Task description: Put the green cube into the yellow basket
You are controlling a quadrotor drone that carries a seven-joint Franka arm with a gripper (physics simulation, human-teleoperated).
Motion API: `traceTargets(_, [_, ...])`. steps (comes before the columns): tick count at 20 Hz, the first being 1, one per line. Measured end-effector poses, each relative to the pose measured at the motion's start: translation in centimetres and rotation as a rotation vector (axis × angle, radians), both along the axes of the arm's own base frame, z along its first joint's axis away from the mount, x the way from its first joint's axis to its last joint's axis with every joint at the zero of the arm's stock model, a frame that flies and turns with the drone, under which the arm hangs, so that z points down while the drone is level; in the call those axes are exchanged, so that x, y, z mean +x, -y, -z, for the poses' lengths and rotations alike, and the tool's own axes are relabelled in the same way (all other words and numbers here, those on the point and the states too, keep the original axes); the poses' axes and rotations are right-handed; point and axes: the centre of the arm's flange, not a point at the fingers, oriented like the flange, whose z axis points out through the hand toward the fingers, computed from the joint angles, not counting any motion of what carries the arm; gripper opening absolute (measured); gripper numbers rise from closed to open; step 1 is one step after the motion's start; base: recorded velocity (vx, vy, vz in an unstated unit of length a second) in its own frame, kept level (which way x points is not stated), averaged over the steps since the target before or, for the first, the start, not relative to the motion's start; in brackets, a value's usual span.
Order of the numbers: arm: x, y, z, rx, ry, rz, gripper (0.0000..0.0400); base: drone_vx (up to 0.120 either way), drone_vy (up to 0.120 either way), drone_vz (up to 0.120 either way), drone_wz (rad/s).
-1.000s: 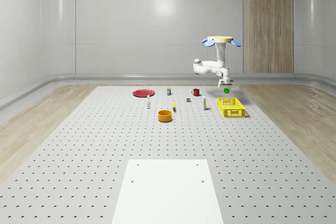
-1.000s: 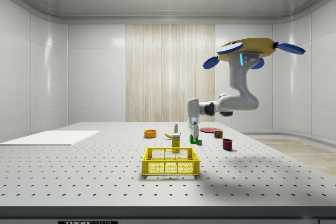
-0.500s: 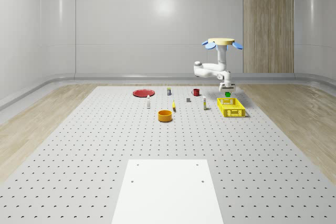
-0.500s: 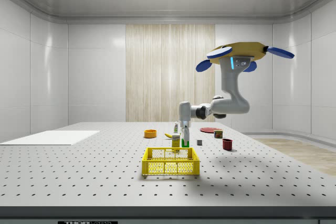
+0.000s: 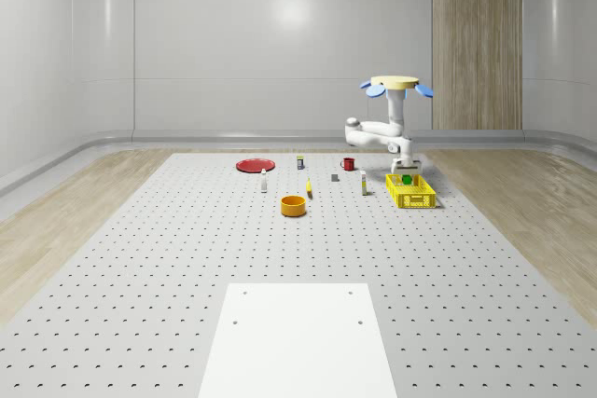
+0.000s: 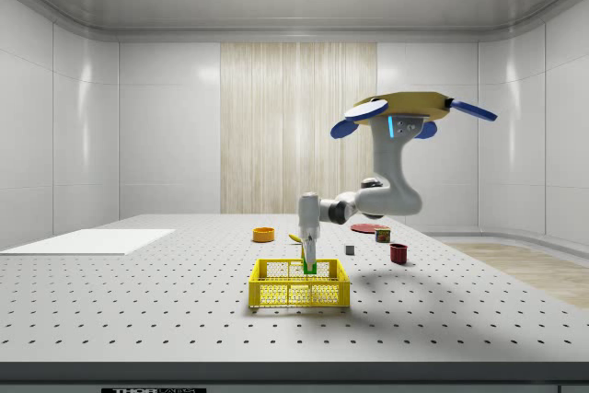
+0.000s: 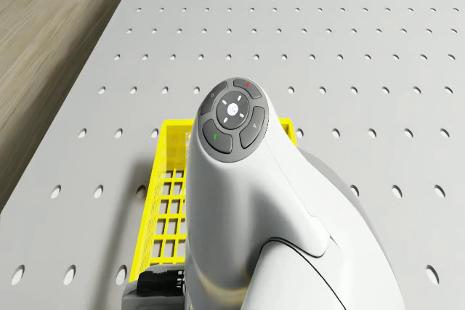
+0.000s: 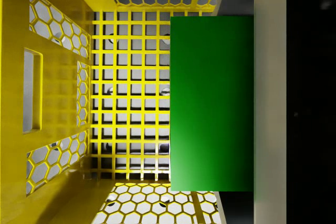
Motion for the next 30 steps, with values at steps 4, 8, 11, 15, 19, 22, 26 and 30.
traceTargets(4, [0.0, 0.0, -0.1, 0.0, 0.0, 0.0, 0.025, 0.06, 0.0, 0.0, 0.0])
traceTargets(8, [0.0, 0.0, -1.3, 0.0, 0.0, -0.001, 0.025, 0.0, 0.0, 0.0, 0.0])
traceTargets(11, [0.0, 0.0, -2.5, 0.001, 0.001, -0.014, 0.025, 0.0, 0.0, 0.0, 0.0])
traceTargets(15, [0.0, 0.0, -4.3, 0.002, 0.001, -0.021, 0.025, 0.0, 0.0, 0.0, 0.0])
traceTargets(19, [0.0, 0.0, -5.3, -0.001, 0.001, -0.022, 0.0324, 0.0, 0.0, 0.0, 0.0])
traceTargets(22, [0.0, 0.0, -5.2, -0.003, 0.0, -0.021, 0.0364, 0.0, 0.0, 0.0, 0.0])
traceTargets(26, [0.0, 0.0, -3.9, -0.005, -0.001, -0.02, 0.0387, 0.0, 0.0, 0.0, 0.0])
traceTargets(30, [0.0, 0.0, -2.8, -0.005, -0.001, -0.02, 0.0395, 0.0, 0.0, 0.0, 0.0])
